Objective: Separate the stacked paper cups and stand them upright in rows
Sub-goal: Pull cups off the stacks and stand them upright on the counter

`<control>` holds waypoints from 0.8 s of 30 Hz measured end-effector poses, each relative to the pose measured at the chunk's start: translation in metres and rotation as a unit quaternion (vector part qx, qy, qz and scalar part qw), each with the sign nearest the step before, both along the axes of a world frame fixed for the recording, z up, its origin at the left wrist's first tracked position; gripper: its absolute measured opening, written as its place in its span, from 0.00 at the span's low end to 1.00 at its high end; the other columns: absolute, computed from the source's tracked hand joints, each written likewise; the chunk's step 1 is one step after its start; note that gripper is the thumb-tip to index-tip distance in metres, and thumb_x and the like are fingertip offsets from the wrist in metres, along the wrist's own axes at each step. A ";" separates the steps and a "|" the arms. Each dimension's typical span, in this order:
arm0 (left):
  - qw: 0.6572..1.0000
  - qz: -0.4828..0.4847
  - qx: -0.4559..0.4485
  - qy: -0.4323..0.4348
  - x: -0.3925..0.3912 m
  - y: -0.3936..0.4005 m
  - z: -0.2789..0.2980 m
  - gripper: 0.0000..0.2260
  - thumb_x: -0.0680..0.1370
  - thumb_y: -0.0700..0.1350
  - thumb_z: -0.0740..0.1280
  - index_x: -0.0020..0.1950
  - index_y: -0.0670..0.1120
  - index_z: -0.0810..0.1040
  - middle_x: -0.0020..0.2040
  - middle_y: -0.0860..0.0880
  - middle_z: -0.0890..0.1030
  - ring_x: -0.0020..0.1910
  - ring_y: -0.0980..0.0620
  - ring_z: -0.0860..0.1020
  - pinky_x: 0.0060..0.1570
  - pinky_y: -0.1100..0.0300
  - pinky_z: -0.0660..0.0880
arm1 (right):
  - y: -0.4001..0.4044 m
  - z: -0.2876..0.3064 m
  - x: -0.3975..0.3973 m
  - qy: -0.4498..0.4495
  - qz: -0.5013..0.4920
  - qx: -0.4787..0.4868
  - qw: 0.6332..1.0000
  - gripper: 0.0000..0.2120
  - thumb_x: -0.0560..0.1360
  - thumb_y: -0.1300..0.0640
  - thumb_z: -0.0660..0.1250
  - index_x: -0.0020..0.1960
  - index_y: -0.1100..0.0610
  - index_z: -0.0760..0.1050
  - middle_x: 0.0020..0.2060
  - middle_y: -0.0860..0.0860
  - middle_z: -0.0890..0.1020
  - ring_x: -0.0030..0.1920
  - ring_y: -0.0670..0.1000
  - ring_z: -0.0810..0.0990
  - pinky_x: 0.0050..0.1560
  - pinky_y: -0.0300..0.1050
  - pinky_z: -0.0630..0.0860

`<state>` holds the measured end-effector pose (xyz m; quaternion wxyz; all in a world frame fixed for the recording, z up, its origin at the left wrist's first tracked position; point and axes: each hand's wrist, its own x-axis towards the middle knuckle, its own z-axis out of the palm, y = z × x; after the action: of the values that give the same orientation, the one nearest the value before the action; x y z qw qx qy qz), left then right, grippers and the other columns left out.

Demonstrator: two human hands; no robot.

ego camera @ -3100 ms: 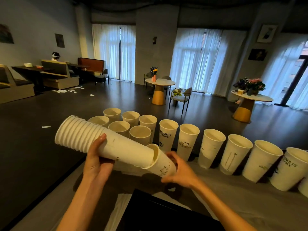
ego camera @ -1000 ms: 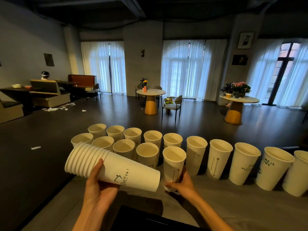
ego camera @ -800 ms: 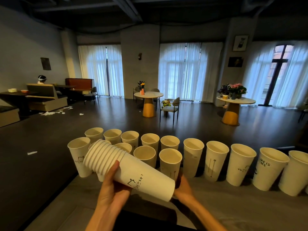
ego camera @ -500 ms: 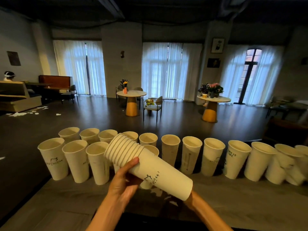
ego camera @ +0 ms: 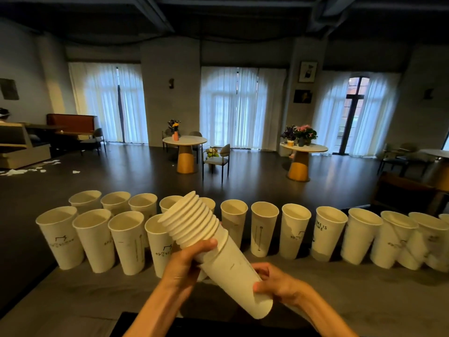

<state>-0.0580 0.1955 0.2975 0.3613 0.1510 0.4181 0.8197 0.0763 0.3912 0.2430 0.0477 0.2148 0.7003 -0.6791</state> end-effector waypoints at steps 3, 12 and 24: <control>0.999 0.033 0.011 0.000 -0.009 -0.005 0.009 0.46 0.45 0.44 0.83 0.63 0.45 0.78 0.59 0.40 0.82 0.58 0.42 0.79 0.51 0.46 0.77 | 0.007 -0.007 0.004 0.038 -0.015 0.090 0.995 0.39 0.53 0.51 0.83 0.62 0.46 0.73 0.60 0.47 0.78 0.63 0.48 0.75 0.66 0.50 0.74; 0.977 0.052 0.149 -0.143 -0.039 -0.026 0.019 0.30 0.67 0.42 0.73 0.70 0.48 0.73 0.66 0.41 0.79 0.63 0.41 0.78 0.52 0.42 0.81 | 0.008 -0.048 -0.022 0.088 -0.217 0.100 0.967 0.39 0.60 0.62 0.82 0.66 0.46 0.69 0.62 0.45 0.75 0.69 0.52 0.71 0.68 0.53 0.69; 0.981 0.072 0.142 -0.109 -0.035 -0.037 0.010 0.31 0.68 0.42 0.70 0.71 0.49 0.73 0.65 0.42 0.80 0.63 0.42 0.78 0.42 0.45 0.83 | -0.004 -0.058 -0.068 0.101 -0.235 0.093 0.962 0.38 0.57 0.54 0.82 0.63 0.46 0.70 0.53 0.40 0.79 0.63 0.48 0.76 0.58 0.47 0.76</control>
<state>-0.0935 0.1586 0.3073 0.3196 0.0801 0.2658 0.9060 0.0082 0.3869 0.1846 -0.2043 0.3069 0.6914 -0.6213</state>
